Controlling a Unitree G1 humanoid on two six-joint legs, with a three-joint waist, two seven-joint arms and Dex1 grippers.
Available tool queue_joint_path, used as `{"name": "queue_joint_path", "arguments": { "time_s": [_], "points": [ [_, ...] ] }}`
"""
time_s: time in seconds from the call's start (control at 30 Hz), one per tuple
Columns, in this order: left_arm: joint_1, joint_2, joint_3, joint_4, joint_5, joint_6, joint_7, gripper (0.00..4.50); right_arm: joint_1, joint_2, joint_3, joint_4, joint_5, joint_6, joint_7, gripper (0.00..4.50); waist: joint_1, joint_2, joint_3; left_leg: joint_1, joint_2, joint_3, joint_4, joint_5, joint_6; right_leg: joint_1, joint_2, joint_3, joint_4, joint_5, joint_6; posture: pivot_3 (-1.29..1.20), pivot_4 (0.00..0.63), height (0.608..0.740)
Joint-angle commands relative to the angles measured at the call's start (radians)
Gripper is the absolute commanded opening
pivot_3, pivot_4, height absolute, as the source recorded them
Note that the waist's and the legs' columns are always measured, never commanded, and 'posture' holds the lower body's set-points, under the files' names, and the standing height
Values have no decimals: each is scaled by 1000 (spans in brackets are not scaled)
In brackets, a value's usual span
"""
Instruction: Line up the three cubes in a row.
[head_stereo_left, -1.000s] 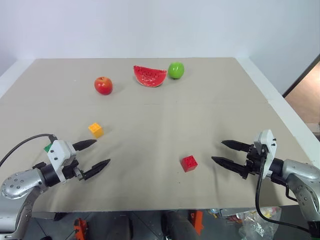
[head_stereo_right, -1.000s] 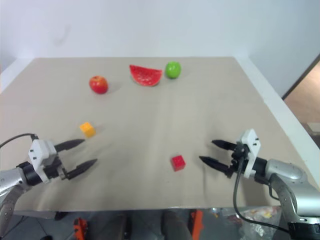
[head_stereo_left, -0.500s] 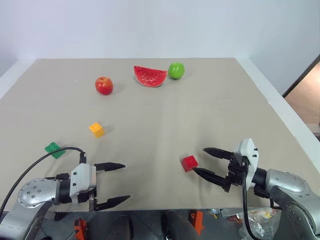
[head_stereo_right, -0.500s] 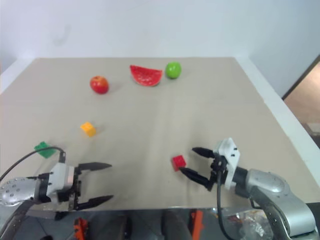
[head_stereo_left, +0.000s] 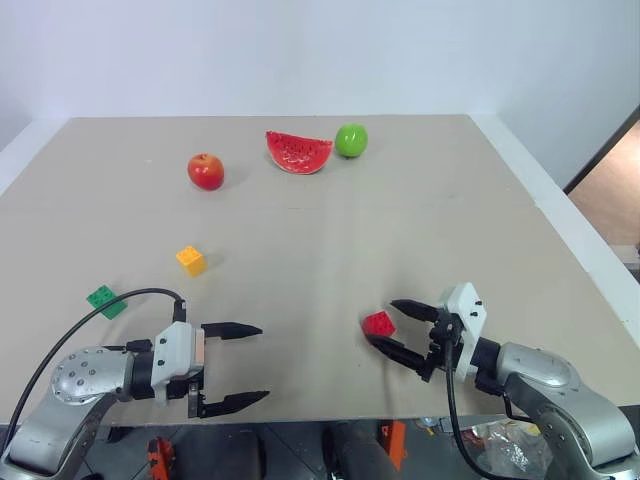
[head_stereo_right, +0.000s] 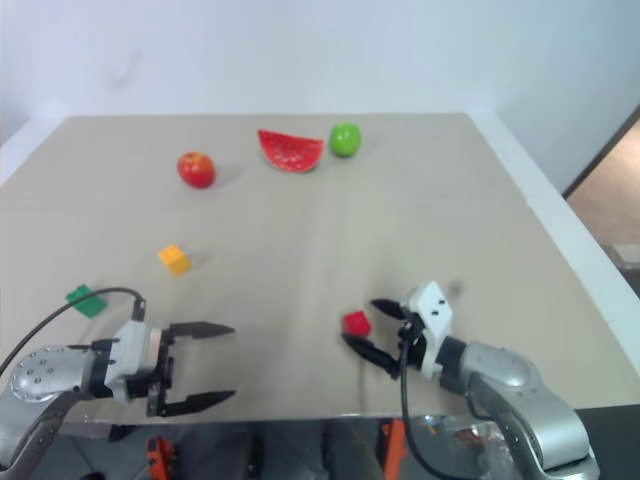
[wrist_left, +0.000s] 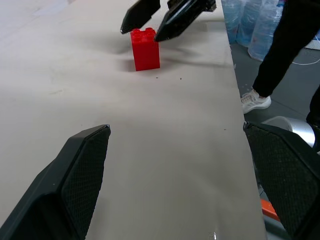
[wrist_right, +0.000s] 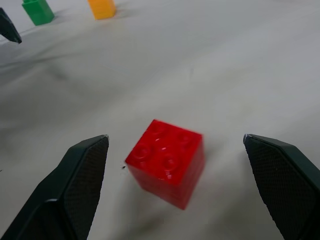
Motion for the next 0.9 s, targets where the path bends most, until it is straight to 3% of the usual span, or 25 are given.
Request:
{"name": "queue_joint_path", "arguments": {
  "time_s": [0.03, 0.3, 0.63, 0.9],
  "points": [
    [6, -1, 12, -18, -2, -5, 16, 4421, 5, 4, 13, -8, -17, -25, 3, 4500, 0, 0, 0, 0, 0, 0, 0, 0, 0, 0, 0, 0, 0, 0, 0, 0, 150, 740],
    [28, 2, 25, -28, -4, -2, 45, 4421, 2, 39, 49, 77, -92, -97, -2, 4500, 0, 0, 0, 0, 0, 0, 0, 0, 0, 0, 0, 0, 0, 0, 0, 0, 150, 740],
    [43, 5, 32, -28, -6, -5, 63, 4500, 0, 64, 61, 92, -111, -117, -9, 1238, -1, 0, 0, 0, 0, 0, 0, 0, 0, 0, 0, 0, 0, 0, 0, 0, 150, 740],
    [21, 0, 30, -10, -4, -2, 70, 4500, -38, 41, 59, 102, -128, -141, 28, 1199, -1, 0, 0, 1, 0, 0, 0, 0, 0, 0, 0, 0, 0, 0, 0, 0, 150, 740]
  ]
}}
